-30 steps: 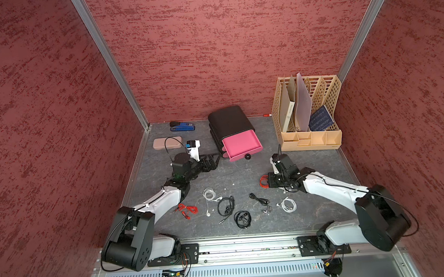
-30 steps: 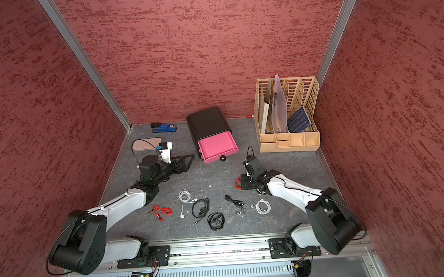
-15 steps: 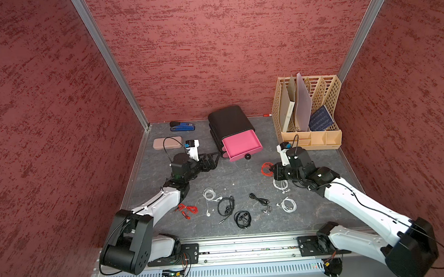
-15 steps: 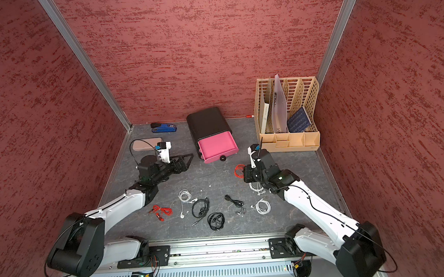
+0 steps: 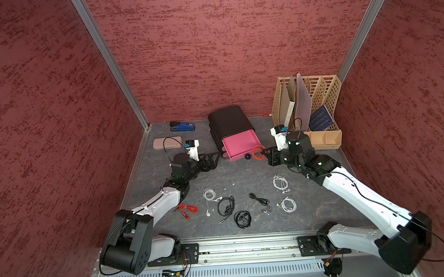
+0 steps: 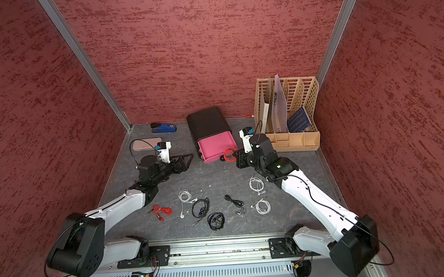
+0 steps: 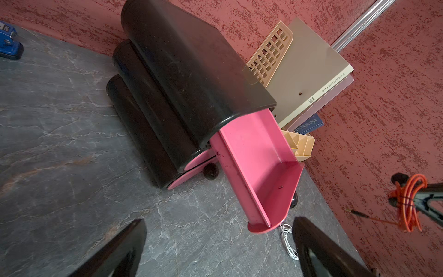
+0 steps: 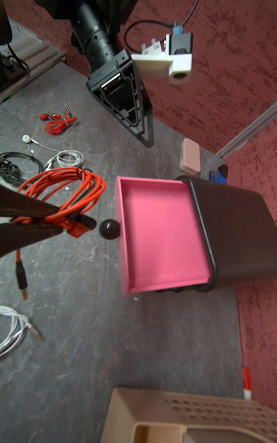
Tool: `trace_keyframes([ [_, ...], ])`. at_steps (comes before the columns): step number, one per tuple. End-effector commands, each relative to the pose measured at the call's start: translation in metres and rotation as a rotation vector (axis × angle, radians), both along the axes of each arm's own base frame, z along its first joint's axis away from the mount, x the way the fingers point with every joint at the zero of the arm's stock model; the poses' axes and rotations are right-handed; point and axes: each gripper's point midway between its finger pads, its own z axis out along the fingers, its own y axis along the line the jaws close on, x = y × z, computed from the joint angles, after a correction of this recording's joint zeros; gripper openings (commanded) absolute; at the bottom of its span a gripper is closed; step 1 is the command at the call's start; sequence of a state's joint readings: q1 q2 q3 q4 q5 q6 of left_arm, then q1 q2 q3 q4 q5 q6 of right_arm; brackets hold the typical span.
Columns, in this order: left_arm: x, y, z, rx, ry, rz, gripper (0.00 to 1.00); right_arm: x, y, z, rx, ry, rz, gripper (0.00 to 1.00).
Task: Place the wired earphones into the drawer by color
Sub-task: Place the wired earphones in the drawer.
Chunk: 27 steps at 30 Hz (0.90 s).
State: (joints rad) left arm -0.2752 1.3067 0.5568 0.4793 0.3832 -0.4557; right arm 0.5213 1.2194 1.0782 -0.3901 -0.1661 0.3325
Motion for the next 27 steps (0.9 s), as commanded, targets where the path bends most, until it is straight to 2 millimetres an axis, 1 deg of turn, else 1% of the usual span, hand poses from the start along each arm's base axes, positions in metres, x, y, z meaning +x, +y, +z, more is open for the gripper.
trace_keyframes([
  [1,-0.002,0.000,0.002,0.011,-0.019,-0.004,1.00,0.018,0.026,0.029,0.042,-0.111,0.093,0.07],
  [5,-0.002,0.000,0.002,0.014,-0.021,-0.004,1.00,0.040,0.046,0.033,0.040,-0.136,0.127,0.07],
  [7,-0.002,0.000,0.002,0.014,-0.022,-0.003,1.00,0.050,0.052,0.035,0.036,-0.153,0.128,0.07],
  [11,-0.002,0.000,0.003,0.014,-0.024,-0.003,1.00,0.072,0.064,0.023,0.018,-0.145,0.132,0.07],
  [14,-0.002,0.000,0.002,0.015,-0.023,-0.003,1.00,0.084,0.070,0.013,0.007,-0.140,0.127,0.07],
  [18,-0.001,0.000,0.003,0.017,-0.025,-0.003,1.00,0.095,0.072,-0.005,-0.022,-0.117,0.115,0.07],
  [22,-0.001,0.000,0.003,0.016,-0.026,-0.002,1.00,0.099,0.074,-0.022,-0.034,-0.090,0.113,0.08],
  [27,-0.002,0.000,0.002,0.016,-0.025,-0.004,1.00,0.103,0.075,-0.035,-0.044,-0.067,0.106,0.08],
])
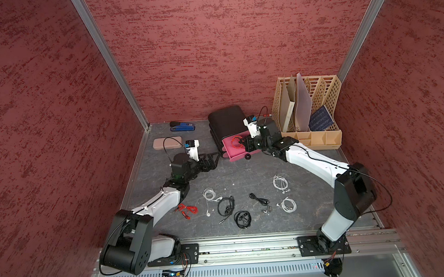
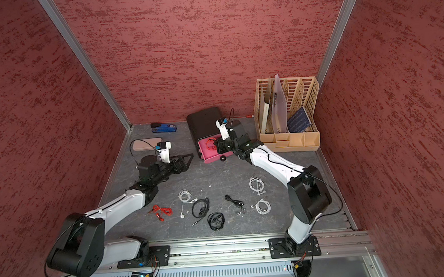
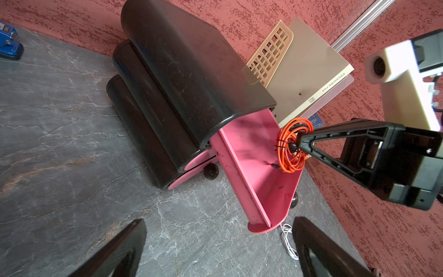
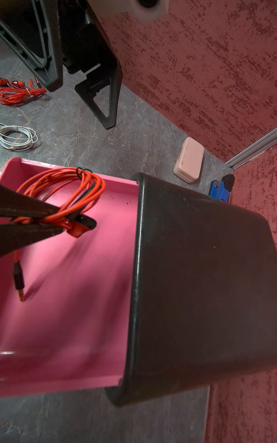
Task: Place the wired earphones into the drawer by color
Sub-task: Place the wired earphones in the drawer.
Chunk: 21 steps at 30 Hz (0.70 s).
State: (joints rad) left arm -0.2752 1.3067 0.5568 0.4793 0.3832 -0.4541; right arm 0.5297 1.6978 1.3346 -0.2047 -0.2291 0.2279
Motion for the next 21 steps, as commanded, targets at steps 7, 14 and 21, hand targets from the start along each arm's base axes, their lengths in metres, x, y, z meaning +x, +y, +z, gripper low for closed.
trace_keyframes([
  [7,-0.001,0.001,0.004,0.015,-0.029,0.002,1.00,0.010,0.006,0.014,0.021,-0.043,-0.012,0.38],
  [14,-0.004,0.008,0.004,0.035,0.002,0.034,1.00,-0.008,-0.013,0.028,0.001,-0.050,-0.050,0.57],
  [21,-0.020,0.026,-0.002,0.077,0.127,0.121,1.00,-0.039,-0.051,0.016,-0.078,-0.020,-0.129,0.67],
])
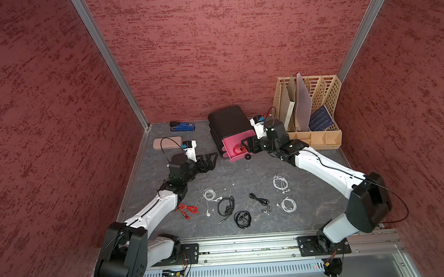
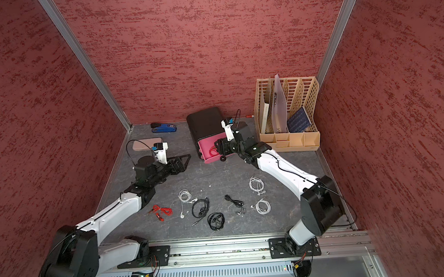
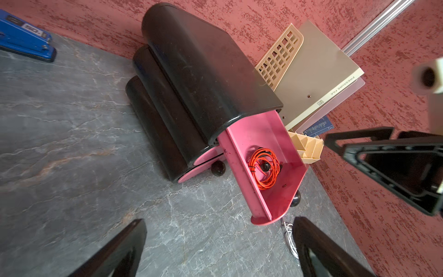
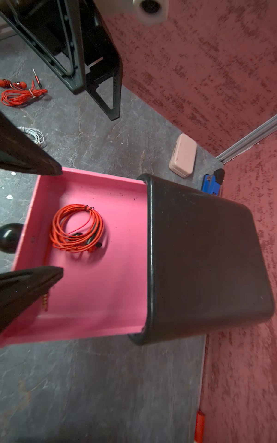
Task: Place the wired earphones into the drawer by color
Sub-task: Place the wired earphones in the drawer, then pick up the wired earphones from the center of the board.
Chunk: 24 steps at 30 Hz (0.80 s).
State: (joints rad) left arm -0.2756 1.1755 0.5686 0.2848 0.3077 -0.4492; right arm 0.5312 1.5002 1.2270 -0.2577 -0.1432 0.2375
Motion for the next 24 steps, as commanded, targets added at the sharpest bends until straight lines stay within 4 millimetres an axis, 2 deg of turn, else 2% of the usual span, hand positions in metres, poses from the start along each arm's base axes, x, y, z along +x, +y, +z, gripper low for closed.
trace_keyframes([
  [1,-0.014,0.014,-0.016,0.034,0.127,0.071,1.00,-0.016,-0.023,-0.013,-0.067,0.025,-0.060,0.68],
  [6,-0.049,0.039,-0.041,0.043,0.322,0.206,1.00,-0.036,-0.041,-0.034,-0.106,0.043,-0.078,0.72],
  [11,-0.086,0.075,-0.057,0.054,0.477,0.407,1.00,-0.046,-0.055,-0.055,-0.136,0.032,-0.109,0.73],
  [15,-0.115,0.095,-0.062,0.039,0.557,0.524,1.00,-0.049,-0.062,-0.065,-0.124,0.003,-0.138,0.74],
  [21,-0.150,0.116,-0.074,0.018,0.673,0.660,1.00,-0.052,-0.065,-0.077,-0.132,0.015,-0.143,0.74],
  [24,-0.160,0.122,-0.082,0.040,0.710,0.685,1.00,-0.052,-0.067,-0.078,-0.141,0.020,-0.150,0.74],
])
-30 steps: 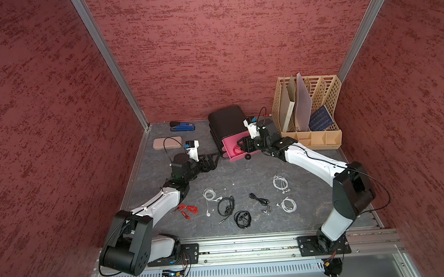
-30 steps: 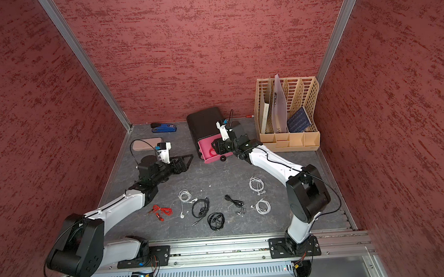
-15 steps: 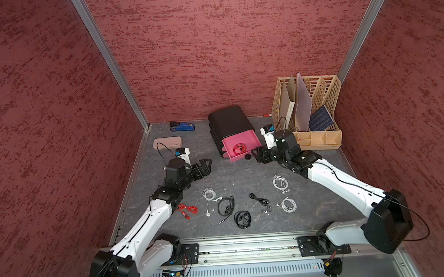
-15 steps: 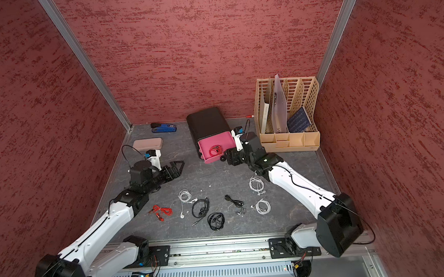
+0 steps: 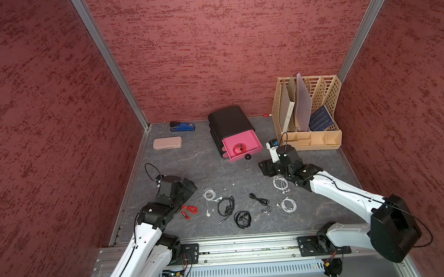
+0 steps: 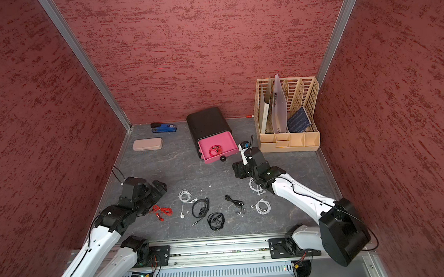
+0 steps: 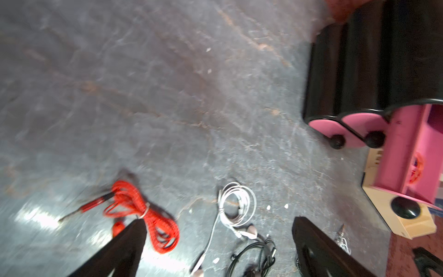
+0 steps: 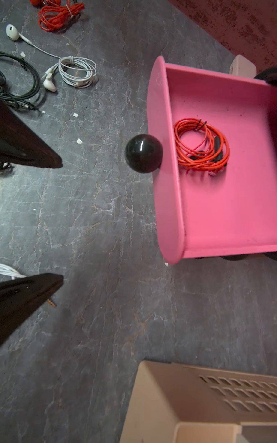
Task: Place the wired earphones into the drawer by color
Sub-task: Pick up the wired earphones from the center of the board.
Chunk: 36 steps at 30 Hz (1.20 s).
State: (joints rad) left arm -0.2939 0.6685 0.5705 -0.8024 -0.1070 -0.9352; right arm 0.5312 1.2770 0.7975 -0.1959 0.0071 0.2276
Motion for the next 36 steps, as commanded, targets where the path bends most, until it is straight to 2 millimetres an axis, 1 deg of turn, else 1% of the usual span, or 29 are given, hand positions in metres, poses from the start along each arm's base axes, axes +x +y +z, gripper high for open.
trace_keyframes([
  [1,-0.022,0.014,-0.015,0.031,0.101,0.079,1.00,0.006,-0.003,0.014,0.009,-0.053,-0.027,0.74],
  [4,-0.027,0.014,-0.021,0.036,0.142,0.076,1.00,0.004,-0.003,0.014,0.021,-0.058,-0.026,0.74],
  [10,-0.034,0.010,-0.043,0.017,0.207,0.078,1.00,0.002,-0.008,0.019,0.013,-0.079,-0.040,0.74],
  [14,-0.044,0.017,-0.058,0.059,0.256,0.090,1.00,0.002,-0.008,0.018,0.011,-0.078,-0.041,0.74],
  [18,-0.048,0.017,-0.068,0.059,0.271,0.090,1.00,0.002,-0.008,0.016,0.008,-0.074,-0.042,0.74],
  [24,-0.043,0.016,-0.080,0.057,0.260,0.088,1.00,0.002,-0.008,0.016,0.009,-0.075,-0.041,0.74],
  [31,-0.024,0.010,-0.084,0.064,0.223,0.052,1.00,0.003,-0.007,0.015,0.008,-0.074,-0.036,0.74],
  [36,-0.013,0.008,-0.085,0.080,0.200,0.038,0.95,0.003,-0.006,0.014,0.008,-0.070,-0.034,0.74],
])
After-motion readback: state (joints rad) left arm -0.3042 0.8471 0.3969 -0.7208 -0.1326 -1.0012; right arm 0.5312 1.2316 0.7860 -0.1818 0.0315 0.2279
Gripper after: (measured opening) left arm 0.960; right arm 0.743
